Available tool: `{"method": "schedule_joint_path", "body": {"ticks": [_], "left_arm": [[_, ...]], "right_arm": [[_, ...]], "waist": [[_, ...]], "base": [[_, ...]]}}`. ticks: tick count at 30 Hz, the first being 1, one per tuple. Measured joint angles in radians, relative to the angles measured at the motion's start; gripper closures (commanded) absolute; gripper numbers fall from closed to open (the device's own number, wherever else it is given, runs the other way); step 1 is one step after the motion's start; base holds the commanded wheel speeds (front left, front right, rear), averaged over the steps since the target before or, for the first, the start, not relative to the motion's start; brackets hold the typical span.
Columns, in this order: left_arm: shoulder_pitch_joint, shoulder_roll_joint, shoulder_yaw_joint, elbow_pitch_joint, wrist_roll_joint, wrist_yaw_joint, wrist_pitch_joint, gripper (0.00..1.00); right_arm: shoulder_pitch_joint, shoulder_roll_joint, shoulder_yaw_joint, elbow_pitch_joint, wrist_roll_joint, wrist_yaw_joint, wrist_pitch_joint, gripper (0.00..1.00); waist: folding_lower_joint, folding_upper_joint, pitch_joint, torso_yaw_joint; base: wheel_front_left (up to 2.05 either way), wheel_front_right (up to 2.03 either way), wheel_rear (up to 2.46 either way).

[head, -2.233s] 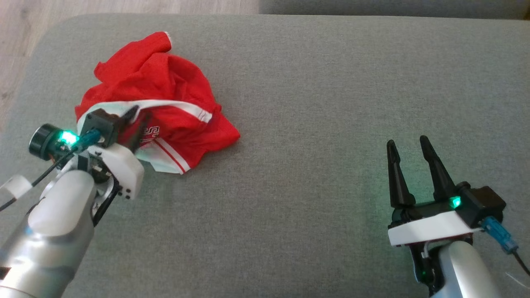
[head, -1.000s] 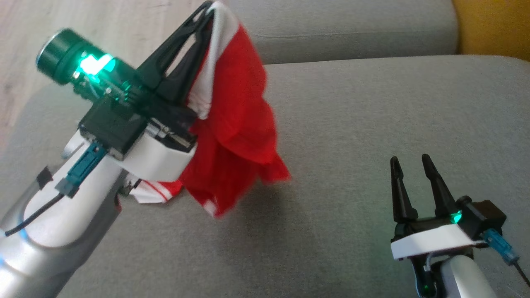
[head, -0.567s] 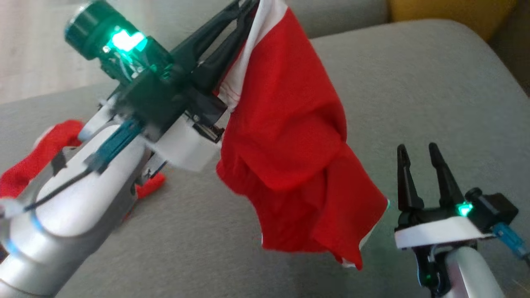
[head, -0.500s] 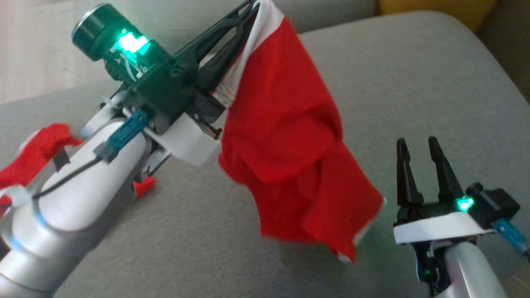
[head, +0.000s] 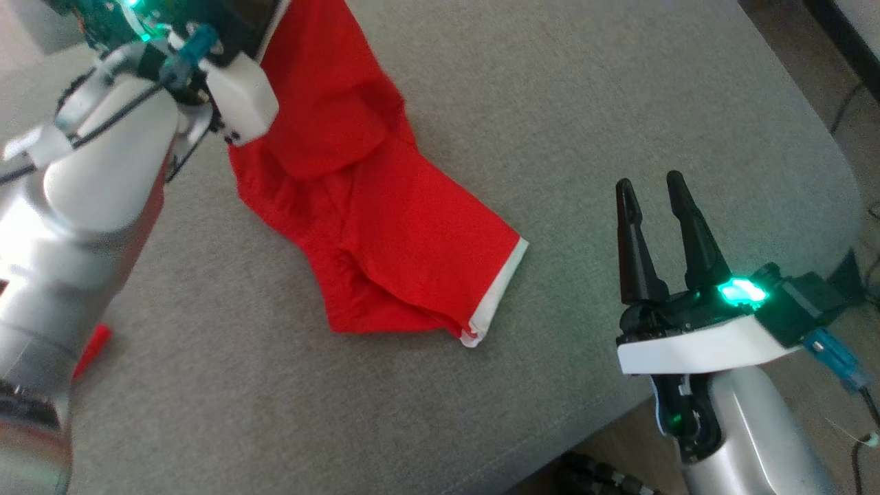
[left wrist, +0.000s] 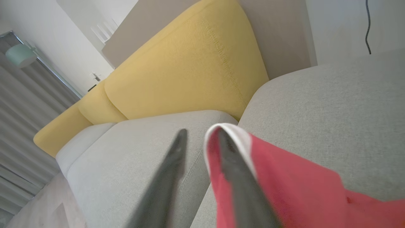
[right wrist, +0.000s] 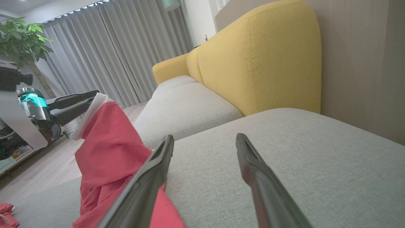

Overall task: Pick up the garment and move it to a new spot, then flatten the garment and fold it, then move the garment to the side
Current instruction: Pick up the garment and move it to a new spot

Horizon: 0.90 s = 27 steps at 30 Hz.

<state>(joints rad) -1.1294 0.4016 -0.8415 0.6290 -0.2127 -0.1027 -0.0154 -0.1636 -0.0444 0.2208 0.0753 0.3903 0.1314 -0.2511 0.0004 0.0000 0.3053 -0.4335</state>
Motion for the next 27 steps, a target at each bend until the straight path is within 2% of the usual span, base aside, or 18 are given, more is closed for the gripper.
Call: {"method": "schedule_joint_path", "body": {"ticks": [2, 5, 13, 19, 24, 27], "left_arm": [[-0.047, -0.037, 0.001, 0.108, 0.010, 0.011, -0.037, 0.00], [-0.088, -0.070, 0.001, 0.179, 0.011, 0.011, -0.090, 0.00], [-0.099, -0.120, 0.002, 0.264, -0.026, -0.003, -0.191, 0.00], [-0.027, -0.128, 0.026, 0.233, -0.078, -0.001, -0.228, 0.00], [0.141, -0.128, 0.060, 0.140, -0.134, 0.045, -0.235, 0.00], [0.267, -0.123, 0.089, 0.057, -0.172, 0.086, -0.238, 0.00]], "right_arm": [[-0.011, 0.000, 0.013, -0.006, 0.006, 0.000, 0.000, 0.00], [-0.011, 0.000, 0.026, -0.007, 0.006, 0.000, 0.000, 0.00], [-0.011, 0.000, -0.015, -0.001, -0.025, 0.000, 0.000, 0.00], [-0.009, 0.000, -0.064, 0.017, -0.076, 0.000, 0.000, 0.00], [0.005, 0.000, -0.108, 0.036, -0.122, 0.000, -0.001, 0.00], [0.041, 0.000, -0.118, 0.050, -0.148, 0.000, -0.002, 0.00]], "waist": [[-0.0001, 0.0000, 0.035, -0.022], [0.0000, 0.0000, 0.053, -0.026], [-0.0004, 0.0000, 0.025, 0.049], [-0.0005, 0.0000, -0.026, 0.136], [-0.0005, 0.0000, -0.079, 0.222], [-0.0005, 0.0000, -0.114, 0.279]], "base": [[0.00, 0.00, 0.00], [0.00, 0.00, 0.00], [0.00, 0.00, 0.00], [0.00, 0.00, 0.00], [0.00, 0.00, 0.00], [0.00, 0.00, 0.00]]}}
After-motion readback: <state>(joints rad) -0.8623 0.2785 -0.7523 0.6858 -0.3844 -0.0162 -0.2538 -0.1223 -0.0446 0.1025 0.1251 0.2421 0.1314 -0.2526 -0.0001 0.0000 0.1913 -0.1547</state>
